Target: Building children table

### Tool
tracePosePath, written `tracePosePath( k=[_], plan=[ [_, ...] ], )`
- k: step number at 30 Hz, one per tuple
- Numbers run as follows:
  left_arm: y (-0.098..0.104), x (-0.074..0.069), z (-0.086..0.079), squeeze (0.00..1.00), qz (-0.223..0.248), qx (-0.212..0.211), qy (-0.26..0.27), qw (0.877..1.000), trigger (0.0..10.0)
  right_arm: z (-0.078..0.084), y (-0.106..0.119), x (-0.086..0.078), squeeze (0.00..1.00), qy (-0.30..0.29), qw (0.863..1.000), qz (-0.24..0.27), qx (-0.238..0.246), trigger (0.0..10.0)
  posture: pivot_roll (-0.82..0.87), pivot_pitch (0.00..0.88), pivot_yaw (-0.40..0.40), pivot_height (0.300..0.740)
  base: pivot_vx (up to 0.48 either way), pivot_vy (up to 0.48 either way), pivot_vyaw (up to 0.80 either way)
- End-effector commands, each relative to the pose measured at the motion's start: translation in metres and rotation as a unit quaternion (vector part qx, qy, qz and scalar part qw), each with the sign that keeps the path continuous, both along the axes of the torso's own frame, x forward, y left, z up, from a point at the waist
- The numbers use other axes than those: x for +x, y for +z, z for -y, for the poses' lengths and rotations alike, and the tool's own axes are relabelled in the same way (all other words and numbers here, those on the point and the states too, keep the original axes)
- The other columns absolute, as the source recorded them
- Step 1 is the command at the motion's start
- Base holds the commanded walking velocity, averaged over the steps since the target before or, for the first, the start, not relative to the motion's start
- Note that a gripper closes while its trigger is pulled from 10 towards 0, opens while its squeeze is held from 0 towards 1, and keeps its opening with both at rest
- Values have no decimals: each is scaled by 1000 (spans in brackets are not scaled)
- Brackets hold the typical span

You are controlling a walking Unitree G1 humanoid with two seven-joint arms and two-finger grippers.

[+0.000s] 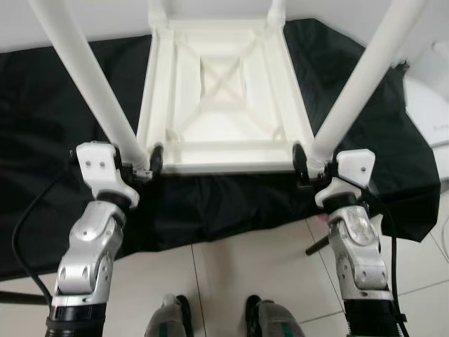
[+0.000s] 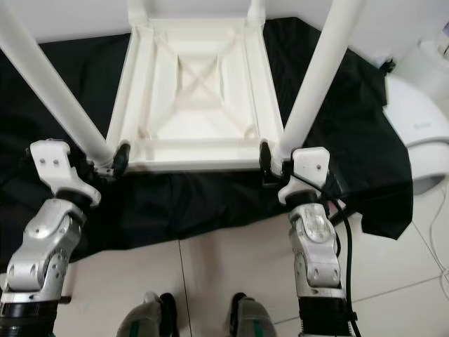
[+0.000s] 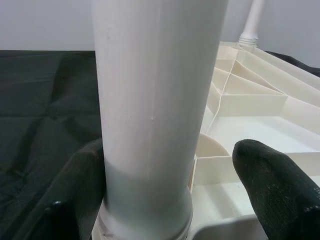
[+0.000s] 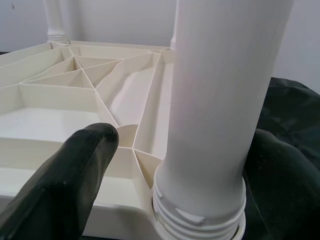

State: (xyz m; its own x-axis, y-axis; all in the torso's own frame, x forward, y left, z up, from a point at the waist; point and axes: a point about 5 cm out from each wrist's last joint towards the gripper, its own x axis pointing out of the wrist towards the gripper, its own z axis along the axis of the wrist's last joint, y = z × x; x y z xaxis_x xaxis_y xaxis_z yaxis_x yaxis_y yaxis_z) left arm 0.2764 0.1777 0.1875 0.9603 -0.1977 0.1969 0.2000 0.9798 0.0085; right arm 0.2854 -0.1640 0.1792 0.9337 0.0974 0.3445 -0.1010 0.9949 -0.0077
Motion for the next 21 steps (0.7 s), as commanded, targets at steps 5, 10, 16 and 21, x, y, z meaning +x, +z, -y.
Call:
tracePosePath(
  k=[5, 10, 16, 21],
  plan=[
    [3, -1, 5, 0, 3, 11, -13, 1000, 10000, -11, -15, 3, 0, 24, 999, -24, -8, 10000, -69, 157, 38, 740, 0, 0, 0],
    [8, 4, 8, 0, 13, 22, -20, 999, 10000, -19, -14, 11, 0, 35, 999, -22, -10, 10000, -47, 163, 36, 740, 0, 0, 0],
    [9, 1, 8, 0, 16, 22, -15, 1000, 10000, -22, -17, 6, 0, 42, 999, -29, -9, 10000, -31, 174, 7, 740, 0, 0, 0],
    [7, -3, 8, 0, 15, 20, -12, 1000, 10000, -25, -21, 2, 0, 47, 998, -32, -9, 10000, -27, 182, -10, 740, 0, 0, 0]
  ],
)
